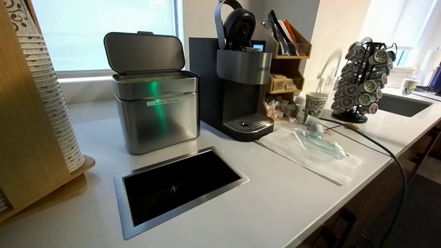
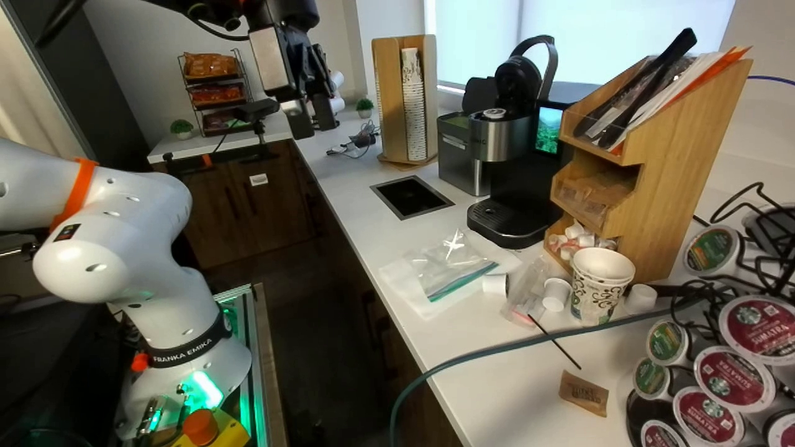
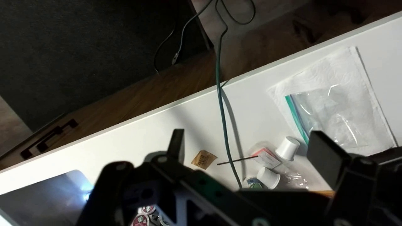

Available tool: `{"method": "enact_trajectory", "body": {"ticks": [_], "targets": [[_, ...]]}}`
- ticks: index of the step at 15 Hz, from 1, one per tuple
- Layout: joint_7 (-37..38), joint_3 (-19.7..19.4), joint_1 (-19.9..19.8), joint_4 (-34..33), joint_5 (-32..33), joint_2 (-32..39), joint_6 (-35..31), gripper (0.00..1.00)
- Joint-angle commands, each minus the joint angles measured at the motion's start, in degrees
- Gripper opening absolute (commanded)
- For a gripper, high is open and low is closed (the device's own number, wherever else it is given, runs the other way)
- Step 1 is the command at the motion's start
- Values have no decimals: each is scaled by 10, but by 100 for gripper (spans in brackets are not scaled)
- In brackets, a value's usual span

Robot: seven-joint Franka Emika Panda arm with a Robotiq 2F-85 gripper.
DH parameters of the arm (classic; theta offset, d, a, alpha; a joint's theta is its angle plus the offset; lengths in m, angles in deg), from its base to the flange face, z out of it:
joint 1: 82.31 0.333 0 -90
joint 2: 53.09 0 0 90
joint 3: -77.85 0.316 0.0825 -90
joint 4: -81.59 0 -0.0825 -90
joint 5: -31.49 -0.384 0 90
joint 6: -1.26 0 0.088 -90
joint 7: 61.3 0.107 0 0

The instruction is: Unstack the cups on the table

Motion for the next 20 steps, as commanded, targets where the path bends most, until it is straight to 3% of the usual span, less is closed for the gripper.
{"method": "enact_trajectory", "body": {"ticks": [1,3,7,14,20], "targets": [[3,-1,7,-2,3,1,3,100],[13,0,-1,-2,15,7,-11,100],[70,-39,-60,-28,79,75,-96,100],[-53,-93,-25,-79,-7,158,-16,100],[-53,-88,-32,-78,-1,163,-28,100]]}}
